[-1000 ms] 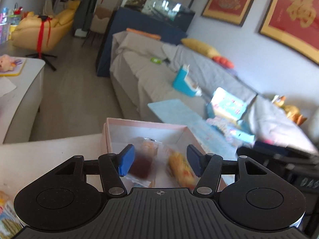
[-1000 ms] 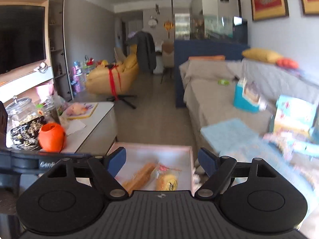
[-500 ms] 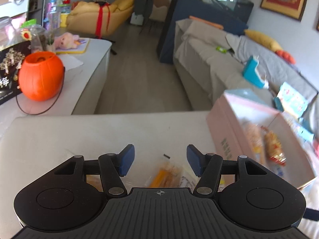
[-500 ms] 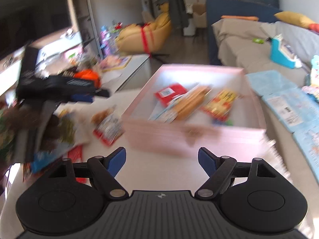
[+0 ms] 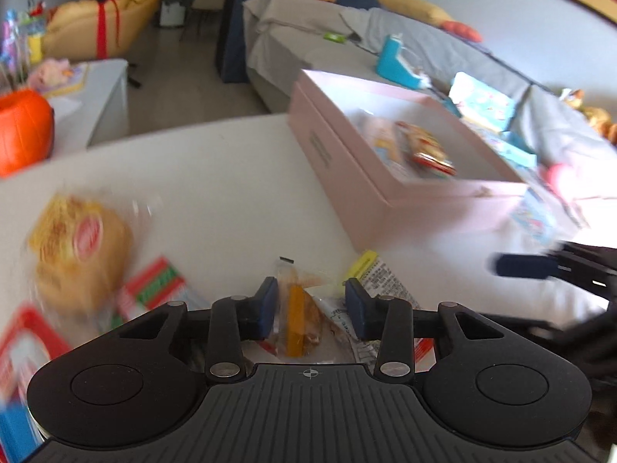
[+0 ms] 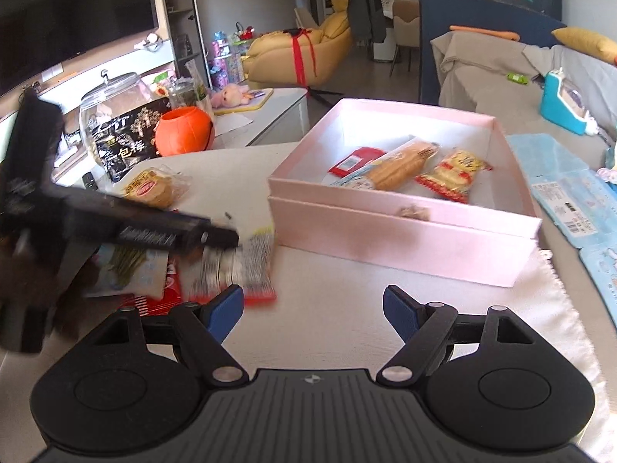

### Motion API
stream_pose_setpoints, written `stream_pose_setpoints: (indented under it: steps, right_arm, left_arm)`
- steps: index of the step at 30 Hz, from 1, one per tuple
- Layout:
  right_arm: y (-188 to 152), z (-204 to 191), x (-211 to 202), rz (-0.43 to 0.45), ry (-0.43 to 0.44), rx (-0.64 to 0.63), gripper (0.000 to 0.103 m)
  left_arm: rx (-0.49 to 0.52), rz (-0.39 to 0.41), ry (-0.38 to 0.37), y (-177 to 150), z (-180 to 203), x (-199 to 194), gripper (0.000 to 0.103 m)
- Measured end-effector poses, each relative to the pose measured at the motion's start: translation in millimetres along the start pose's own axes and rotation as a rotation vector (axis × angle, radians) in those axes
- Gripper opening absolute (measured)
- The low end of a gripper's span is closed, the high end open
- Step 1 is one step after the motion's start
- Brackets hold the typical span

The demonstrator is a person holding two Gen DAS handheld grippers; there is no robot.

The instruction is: Organize snacks

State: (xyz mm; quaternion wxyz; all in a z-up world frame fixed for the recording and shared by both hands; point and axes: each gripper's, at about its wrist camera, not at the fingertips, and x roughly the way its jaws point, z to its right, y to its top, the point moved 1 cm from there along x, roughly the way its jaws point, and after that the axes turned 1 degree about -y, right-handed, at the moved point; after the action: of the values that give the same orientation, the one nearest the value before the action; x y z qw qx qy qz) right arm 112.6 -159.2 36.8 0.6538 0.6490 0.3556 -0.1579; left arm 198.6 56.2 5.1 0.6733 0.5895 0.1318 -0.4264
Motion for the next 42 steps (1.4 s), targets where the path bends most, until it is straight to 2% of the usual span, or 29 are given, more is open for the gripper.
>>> stream_pose_setpoints:
  steps: [4, 9, 14, 17, 20, 23, 25, 28, 34, 36, 38, 42]
  right_arm:
    - [0.0, -14.8, 11.7, -0.017, 0.034, -0.034, 0.080]
    - [-1.3, -35.3, 21.4, -0.048, 0.082, -0.034, 0.080]
    - [5.6, -55.2, 33.7, -0.039, 0.077, -0.056, 0.080]
    - [13.0, -61.0, 44.7, -0.044, 0.053, -0.060, 0.080]
    - [24.2, -59.2, 50.5, -0.032, 0.083, -0.005, 0.080]
    - [34.6, -60.6, 62.8, -0.023, 0.109, 0.034, 0.080]
    - [36.0, -63.9, 72.4, -0.029, 0.095, 0.022, 0.080]
    - [29.3, -67.4, 77.6, -0.062, 0.077, -0.025, 0.069]
    - [2.8, -67.3, 51.1, -0.049, 0.049, -0.140, 0.067]
    - [-5.4, -65.3, 41.4, -0.052, 0.045, -0.170, 0.069]
    - [-11.7, -61.3, 31.1, -0.056, 0.048, -0.186, 0.077]
    - [-23.8, -47.3, 11.2, -0.028, 0.048, -0.171, 0.082]
  left_arm:
    - [-0.063, 0.101, -0.006, -11.9, -2.4, -32.1, 0.043]
    - [-0.206, 0.220, 0.010, -17.5, -19.4, -70.5, 0.043]
    - [-0.225, 0.231, 0.138, -26.6, -28.9, -88.6, 0.043]
    - [-0.262, 0.241, 0.153, -39.8, -36.3, -101.5, 0.043]
    - [-0.310, 0.258, 0.173, -52.0, -40.5, -111.9, 0.043]
    - [-0.316, 0.240, 0.154, -62.9, -35.8, -117.5, 0.042]
    - [-0.300, 0.207, 0.120, -66.7, -30.0, -117.9, 0.042]
    - [-0.265, 0.153, 0.047, -71.0, -20.5, -115.3, 0.042]
    - [-0.197, 0.121, -0.009, -68.5, 2.0, -97.1, 0.042]
    - [-0.189, 0.115, -0.015, -67.4, 8.1, -88.6, 0.042]
    - [-0.180, 0.105, -0.012, -65.5, 12.9, -81.8, 0.042]
    - [-0.175, 0.093, -0.007, -64.0, 17.5, -73.7, 0.042]
